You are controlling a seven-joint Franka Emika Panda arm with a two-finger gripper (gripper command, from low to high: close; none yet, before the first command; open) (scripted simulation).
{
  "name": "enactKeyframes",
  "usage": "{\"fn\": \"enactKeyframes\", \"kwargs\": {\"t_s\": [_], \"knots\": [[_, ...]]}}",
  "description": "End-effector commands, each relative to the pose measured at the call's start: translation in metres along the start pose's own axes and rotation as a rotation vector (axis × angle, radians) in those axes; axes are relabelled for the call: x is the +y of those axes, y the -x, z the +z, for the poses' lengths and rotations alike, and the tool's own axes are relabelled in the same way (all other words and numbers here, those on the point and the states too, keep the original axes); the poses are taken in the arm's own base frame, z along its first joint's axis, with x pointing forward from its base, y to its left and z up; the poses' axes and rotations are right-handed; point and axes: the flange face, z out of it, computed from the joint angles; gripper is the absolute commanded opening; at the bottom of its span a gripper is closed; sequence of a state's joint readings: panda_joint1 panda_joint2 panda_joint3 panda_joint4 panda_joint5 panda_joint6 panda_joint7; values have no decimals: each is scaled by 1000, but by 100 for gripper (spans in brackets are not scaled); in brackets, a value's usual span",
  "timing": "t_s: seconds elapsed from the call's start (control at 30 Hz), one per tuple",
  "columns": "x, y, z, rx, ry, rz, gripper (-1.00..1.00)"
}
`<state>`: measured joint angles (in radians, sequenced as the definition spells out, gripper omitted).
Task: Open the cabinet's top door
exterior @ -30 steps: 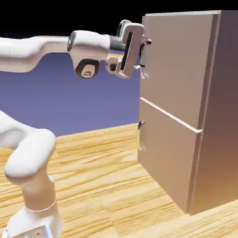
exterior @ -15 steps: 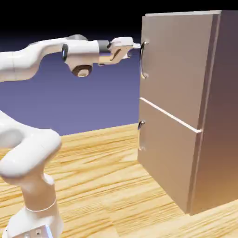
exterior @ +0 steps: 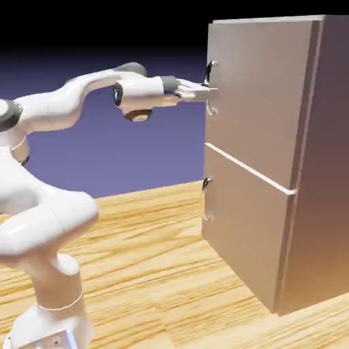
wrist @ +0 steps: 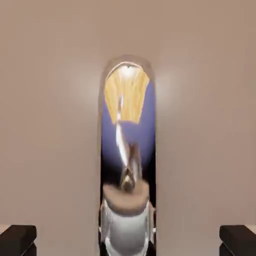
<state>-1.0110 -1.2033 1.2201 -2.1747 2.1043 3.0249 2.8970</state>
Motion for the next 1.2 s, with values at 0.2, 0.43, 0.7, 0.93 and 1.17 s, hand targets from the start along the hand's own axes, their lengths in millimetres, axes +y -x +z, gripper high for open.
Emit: {"fn": "enactKeyframes", "kwargs": {"t_s": [0.2,0.43,0.7,0.93,1.17], "knots": [[-18,18,-54,105,105,0,-100],[-42,43,-106,212,213,0,-100],[-81,81,-162,349,349,0,-100],[-114,114,-198,451,451,0,-100],[-139,139,-217,521,521,0,-100]]}}
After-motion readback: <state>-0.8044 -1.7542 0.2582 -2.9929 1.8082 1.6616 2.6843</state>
